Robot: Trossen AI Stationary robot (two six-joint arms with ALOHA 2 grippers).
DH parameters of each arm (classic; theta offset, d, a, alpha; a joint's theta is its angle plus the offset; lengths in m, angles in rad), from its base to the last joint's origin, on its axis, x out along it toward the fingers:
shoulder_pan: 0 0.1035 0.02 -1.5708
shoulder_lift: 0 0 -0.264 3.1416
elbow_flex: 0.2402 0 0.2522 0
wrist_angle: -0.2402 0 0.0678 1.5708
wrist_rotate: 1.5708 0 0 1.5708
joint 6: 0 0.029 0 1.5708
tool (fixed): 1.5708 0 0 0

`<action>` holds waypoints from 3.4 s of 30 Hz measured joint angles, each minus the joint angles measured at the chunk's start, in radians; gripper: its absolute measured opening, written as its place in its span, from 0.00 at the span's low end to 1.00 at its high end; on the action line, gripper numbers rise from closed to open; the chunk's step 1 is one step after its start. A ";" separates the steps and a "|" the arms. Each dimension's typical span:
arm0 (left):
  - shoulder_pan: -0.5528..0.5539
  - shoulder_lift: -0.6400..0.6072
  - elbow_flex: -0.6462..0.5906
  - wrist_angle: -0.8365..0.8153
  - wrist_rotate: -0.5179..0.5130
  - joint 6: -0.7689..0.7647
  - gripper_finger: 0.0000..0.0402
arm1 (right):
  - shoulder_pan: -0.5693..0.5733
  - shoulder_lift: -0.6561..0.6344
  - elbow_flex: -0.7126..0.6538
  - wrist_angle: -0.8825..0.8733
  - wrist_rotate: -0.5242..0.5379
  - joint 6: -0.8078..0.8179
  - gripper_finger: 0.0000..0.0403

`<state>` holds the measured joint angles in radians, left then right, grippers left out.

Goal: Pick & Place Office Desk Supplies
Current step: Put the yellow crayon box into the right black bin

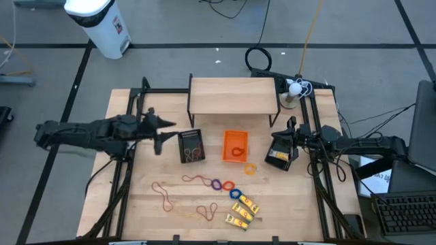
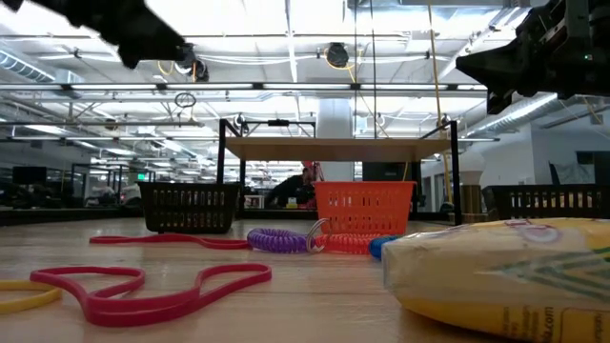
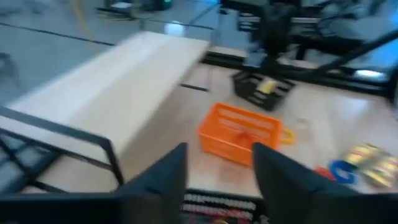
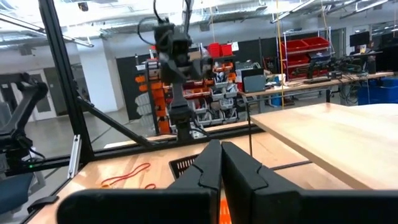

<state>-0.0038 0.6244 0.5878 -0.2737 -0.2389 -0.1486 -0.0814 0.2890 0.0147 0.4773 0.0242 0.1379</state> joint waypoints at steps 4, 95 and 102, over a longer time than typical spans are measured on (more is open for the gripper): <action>0.039 -0.118 -0.150 0.106 0.056 -0.071 0.09 | 0.000 0.003 0.000 0.020 0.000 -0.013 0.01; 0.100 -0.246 -0.572 0.574 0.401 -0.138 0.05 | -0.114 0.056 0.094 0.039 -0.025 0.092 0.01; 0.093 -0.246 -0.570 0.745 0.398 -0.063 0.05 | -0.025 0.199 0.394 -0.328 0.142 0.021 0.01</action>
<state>0.0897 0.3782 0.0177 0.4716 0.1593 -0.2115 -0.1062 0.4877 0.4084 0.1489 0.1665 0.1593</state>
